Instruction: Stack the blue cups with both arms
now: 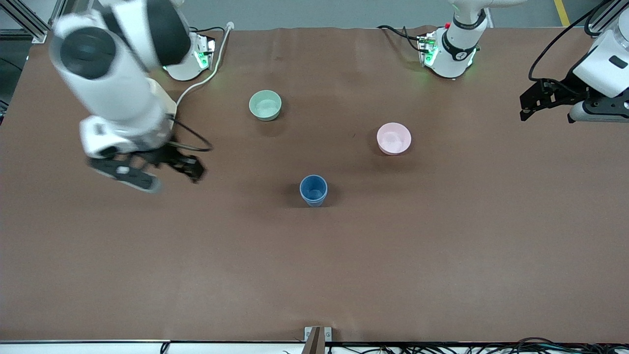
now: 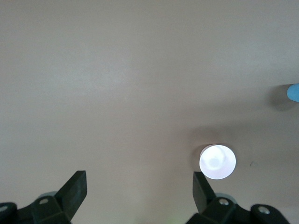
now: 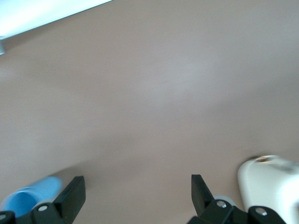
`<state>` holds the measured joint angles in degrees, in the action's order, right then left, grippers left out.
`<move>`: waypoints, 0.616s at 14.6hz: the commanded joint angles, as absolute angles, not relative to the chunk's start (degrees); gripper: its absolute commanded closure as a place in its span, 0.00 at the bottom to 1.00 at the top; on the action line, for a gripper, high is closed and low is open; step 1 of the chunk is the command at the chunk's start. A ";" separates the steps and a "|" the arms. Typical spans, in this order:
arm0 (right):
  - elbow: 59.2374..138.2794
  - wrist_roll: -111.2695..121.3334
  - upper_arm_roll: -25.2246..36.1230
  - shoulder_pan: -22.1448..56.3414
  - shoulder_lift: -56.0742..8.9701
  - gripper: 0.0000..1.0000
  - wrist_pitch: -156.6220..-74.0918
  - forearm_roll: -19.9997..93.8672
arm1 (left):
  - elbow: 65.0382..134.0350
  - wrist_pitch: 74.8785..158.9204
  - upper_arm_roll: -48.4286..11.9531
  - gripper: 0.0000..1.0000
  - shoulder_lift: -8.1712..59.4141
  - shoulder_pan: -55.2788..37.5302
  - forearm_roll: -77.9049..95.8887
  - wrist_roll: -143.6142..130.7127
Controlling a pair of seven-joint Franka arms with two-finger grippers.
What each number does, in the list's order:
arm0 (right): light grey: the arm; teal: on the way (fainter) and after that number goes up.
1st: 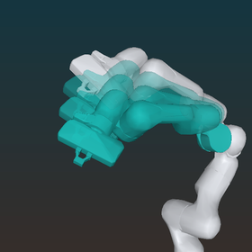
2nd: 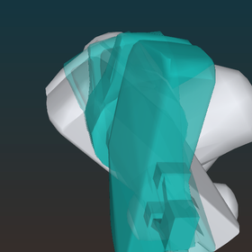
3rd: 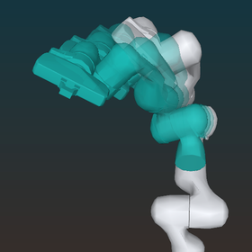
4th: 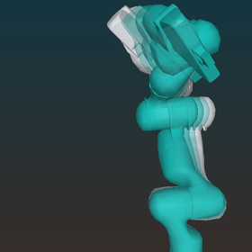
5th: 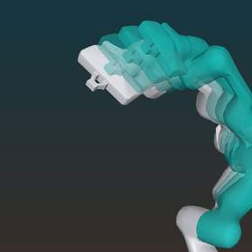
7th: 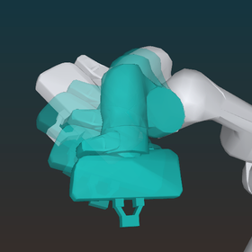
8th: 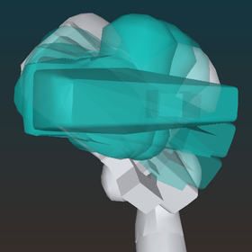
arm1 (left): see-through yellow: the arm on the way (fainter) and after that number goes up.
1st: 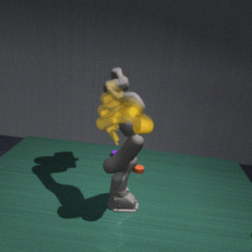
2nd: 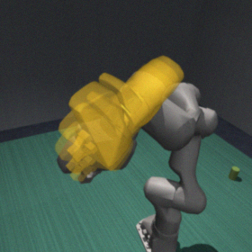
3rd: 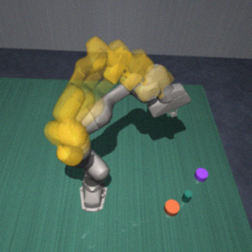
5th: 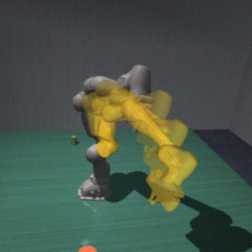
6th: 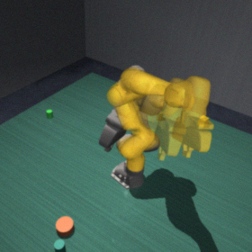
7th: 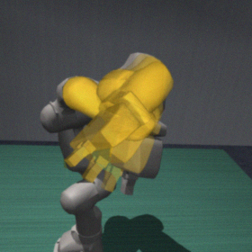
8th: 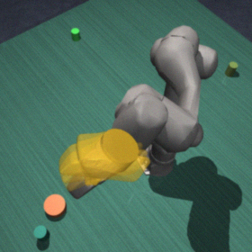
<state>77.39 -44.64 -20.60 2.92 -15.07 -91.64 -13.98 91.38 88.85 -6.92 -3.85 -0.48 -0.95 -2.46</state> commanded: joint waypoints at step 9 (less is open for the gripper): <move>81.38 -5.74 6.14 2.29 -1.50 0.00 -81.92 -3.69 | 90.97 89.03 -6.77 0.00 -4.13 -0.18 -0.09 -2.81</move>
<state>77.95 -9.47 5.11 2.24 -4.96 -82.24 -4.67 91.35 88.85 -6.85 -3.85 -0.41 -0.93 -3.23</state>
